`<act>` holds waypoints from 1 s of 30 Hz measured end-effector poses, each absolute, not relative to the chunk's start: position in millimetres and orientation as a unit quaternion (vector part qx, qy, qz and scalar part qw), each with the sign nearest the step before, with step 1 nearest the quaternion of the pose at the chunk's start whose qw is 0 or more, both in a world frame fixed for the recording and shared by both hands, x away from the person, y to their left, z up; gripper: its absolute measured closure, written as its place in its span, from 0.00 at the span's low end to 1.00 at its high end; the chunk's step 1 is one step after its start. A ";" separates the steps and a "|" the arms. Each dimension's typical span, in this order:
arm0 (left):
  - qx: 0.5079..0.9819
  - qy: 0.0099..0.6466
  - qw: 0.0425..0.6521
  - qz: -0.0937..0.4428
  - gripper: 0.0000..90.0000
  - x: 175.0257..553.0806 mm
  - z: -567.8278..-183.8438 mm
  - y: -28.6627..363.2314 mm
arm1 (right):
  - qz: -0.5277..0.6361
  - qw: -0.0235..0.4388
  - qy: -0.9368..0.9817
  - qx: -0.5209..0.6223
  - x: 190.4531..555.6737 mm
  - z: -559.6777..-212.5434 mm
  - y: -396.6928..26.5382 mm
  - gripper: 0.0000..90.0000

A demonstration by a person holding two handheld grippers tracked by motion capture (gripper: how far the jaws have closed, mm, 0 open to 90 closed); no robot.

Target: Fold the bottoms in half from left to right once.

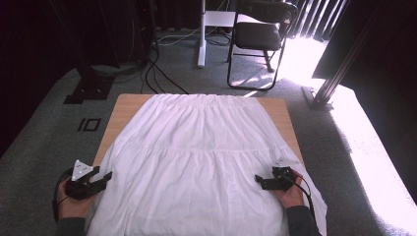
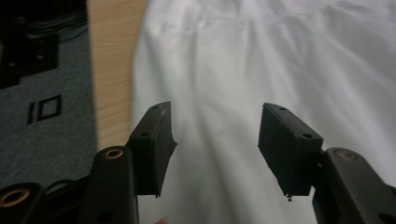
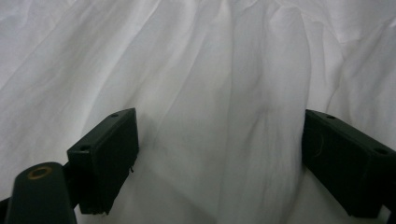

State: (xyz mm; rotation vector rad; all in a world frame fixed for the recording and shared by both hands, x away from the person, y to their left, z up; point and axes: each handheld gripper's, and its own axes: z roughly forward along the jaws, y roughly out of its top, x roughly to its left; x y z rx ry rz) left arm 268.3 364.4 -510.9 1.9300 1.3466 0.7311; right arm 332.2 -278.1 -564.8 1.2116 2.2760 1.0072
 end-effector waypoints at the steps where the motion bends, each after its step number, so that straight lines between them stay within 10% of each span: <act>1: 0.733 0.524 0.331 0.279 0.54 267.8 -511.7 369.2 | 0.357 0.186 0.808 0.430 332.2 -564.8 -278.1 0.14; 30: 0.705 0.589 0.314 0.242 0.39 217.7 -554.6 404.1 | 0.357 0.185 0.808 0.431 332.1 -564.8 -278.0 0.14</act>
